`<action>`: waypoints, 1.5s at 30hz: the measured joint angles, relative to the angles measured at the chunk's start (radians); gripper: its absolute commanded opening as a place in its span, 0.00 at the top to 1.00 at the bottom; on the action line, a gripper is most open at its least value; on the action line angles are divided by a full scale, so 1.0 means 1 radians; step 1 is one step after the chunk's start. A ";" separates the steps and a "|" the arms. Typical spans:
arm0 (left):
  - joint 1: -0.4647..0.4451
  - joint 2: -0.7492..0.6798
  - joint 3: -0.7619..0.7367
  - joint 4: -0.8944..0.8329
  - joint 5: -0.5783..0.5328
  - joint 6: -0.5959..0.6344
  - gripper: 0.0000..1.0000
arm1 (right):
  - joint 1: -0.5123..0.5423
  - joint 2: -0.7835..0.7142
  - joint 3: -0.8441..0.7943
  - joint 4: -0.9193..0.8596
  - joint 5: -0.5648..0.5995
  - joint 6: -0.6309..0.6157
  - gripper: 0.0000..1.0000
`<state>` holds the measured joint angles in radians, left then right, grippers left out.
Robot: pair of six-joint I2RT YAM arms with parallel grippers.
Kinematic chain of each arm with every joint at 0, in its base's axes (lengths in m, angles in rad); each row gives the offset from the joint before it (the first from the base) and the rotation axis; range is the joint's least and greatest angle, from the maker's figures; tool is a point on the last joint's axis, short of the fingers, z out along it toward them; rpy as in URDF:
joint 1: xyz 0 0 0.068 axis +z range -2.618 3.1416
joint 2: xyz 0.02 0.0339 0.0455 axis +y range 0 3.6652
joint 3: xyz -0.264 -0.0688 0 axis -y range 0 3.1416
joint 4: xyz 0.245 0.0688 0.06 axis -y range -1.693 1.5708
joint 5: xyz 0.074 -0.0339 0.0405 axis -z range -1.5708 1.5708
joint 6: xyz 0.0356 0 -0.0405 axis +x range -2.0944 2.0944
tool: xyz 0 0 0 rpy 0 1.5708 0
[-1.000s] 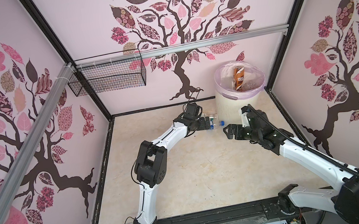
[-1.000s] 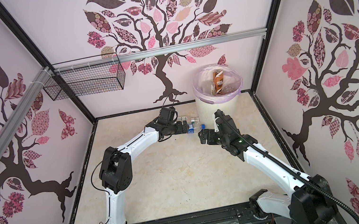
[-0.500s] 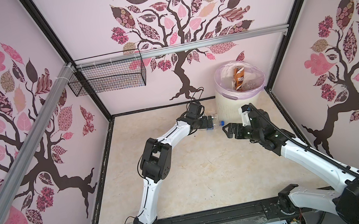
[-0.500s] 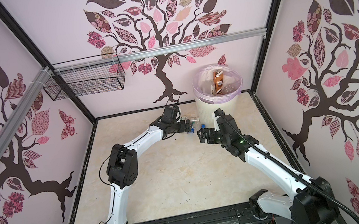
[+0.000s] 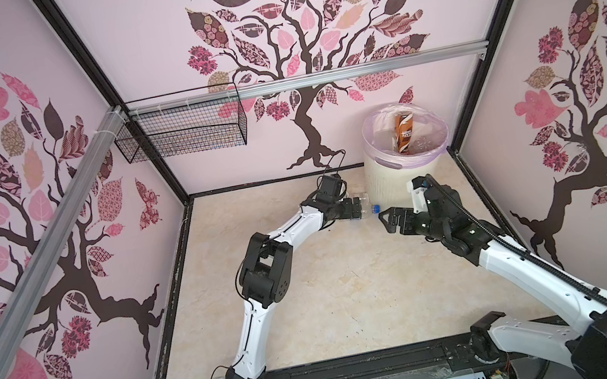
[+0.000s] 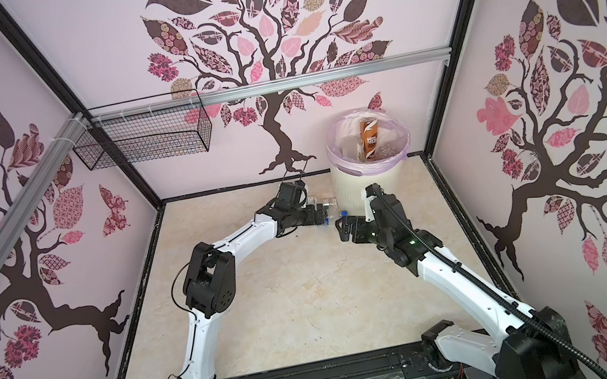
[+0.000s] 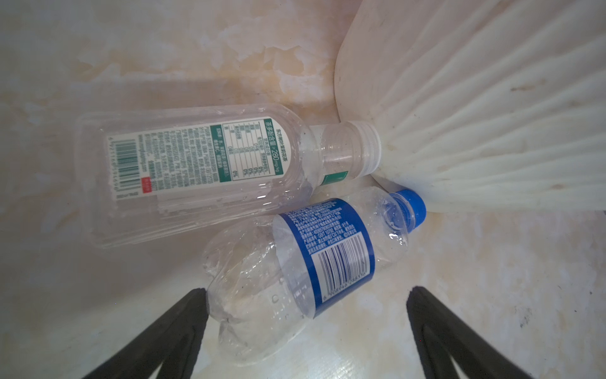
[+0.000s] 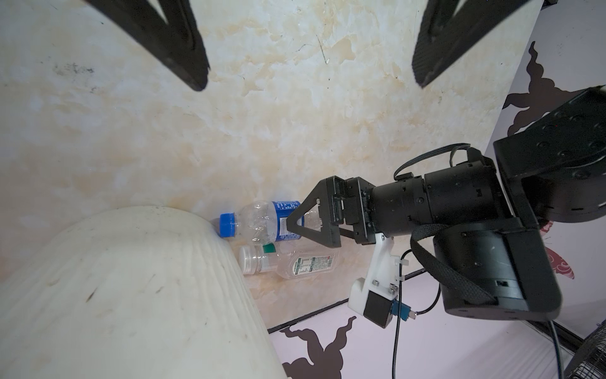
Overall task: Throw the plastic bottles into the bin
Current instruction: 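Close the left gripper on the blue-label bottle body and lift it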
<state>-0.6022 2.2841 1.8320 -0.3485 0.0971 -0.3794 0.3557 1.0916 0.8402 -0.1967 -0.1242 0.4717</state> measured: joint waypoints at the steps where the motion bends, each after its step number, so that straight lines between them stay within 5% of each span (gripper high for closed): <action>1: -0.003 -0.002 -0.008 0.003 0.002 -0.004 0.02 | 0.000 -0.002 0.000 0.000 0.000 0.000 0.01; 28: -0.138 -0.225 -0.336 0.067 -0.010 -0.076 0.02 | -0.014 -0.103 -0.024 -0.013 0.034 0.005 0.00; 35: -0.135 -0.297 -0.345 0.039 -0.110 0.034 0.02 | -0.027 -0.121 -0.026 -0.016 0.035 0.026 0.00; 45: -0.129 -0.183 -0.222 0.017 -0.140 0.235 0.02 | -0.032 -0.118 -0.028 -0.020 0.016 0.038 0.00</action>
<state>-0.7315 2.1014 1.6100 -0.3317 -0.0425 -0.1444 0.3237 0.9737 0.8120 -0.2165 -0.1085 0.5095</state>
